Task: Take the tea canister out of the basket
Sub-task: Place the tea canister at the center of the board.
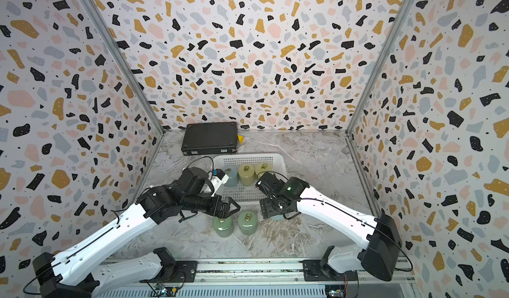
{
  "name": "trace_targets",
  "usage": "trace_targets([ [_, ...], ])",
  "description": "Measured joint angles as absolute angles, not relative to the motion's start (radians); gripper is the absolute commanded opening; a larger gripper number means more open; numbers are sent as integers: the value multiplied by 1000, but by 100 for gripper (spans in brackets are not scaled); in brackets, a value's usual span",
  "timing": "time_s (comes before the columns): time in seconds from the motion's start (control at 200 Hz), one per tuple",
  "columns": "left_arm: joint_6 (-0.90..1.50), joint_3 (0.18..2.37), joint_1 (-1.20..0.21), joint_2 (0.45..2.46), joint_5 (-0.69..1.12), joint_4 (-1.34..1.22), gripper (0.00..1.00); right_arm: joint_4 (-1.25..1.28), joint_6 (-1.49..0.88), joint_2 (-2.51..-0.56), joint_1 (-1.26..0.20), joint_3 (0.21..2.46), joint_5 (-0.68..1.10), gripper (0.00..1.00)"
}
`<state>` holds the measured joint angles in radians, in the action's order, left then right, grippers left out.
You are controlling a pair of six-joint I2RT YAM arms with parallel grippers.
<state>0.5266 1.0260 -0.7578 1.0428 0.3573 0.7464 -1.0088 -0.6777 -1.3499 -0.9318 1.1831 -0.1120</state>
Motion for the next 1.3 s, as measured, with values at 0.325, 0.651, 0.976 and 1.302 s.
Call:
trace_targets([
  [0.325, 535, 1026, -759, 1028, 357, 731, 100, -1095, -687, -1342, -933, 1220, -49, 76],
  [0.651, 538, 1026, -760, 1027, 357, 727, 100, -1080, -701, -1325, -943, 1128, -11, 76],
  [0.976, 538, 1025, -760, 1005, 353, 732, 100, -973, -703, -1416, -943, 1058, -23, 78],
  [1.302, 538, 1024, -760, 995, 346, 741, 100, -879, -703, -1509, -943, 1048, -39, 79],
])
